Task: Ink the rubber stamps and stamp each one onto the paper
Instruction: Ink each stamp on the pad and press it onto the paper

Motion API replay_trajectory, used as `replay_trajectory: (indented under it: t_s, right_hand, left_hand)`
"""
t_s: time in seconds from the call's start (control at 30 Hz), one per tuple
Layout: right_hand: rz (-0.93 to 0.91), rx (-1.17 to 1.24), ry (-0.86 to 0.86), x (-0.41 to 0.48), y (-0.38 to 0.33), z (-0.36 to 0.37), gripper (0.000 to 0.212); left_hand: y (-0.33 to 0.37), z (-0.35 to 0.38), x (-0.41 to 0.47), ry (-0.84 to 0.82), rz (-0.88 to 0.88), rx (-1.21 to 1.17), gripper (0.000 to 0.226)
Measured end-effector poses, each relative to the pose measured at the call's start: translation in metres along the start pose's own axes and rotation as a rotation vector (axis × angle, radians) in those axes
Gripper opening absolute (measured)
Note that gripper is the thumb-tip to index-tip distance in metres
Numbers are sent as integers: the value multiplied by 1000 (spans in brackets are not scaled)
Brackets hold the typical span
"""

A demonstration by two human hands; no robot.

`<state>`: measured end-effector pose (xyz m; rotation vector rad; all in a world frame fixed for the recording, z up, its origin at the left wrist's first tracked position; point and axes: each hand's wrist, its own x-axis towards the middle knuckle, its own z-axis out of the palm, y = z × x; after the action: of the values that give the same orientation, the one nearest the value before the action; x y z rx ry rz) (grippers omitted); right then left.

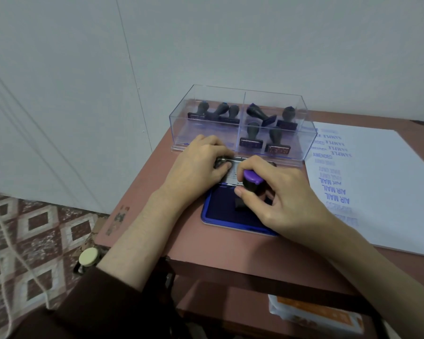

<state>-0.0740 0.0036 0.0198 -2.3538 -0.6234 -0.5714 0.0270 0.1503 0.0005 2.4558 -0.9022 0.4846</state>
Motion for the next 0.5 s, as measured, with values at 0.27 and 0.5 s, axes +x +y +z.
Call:
replay_trajectory:
  t_s: [0.27,0.5]
  right_hand:
    - [13,4,-18,-1,1,0,12]
    - [41,12,-29,-2,-1,-2,27]
  left_hand:
    - [-1,2,-1,14,2,-11,22]
    - [5,-2,-2,-12,-19,7,23]
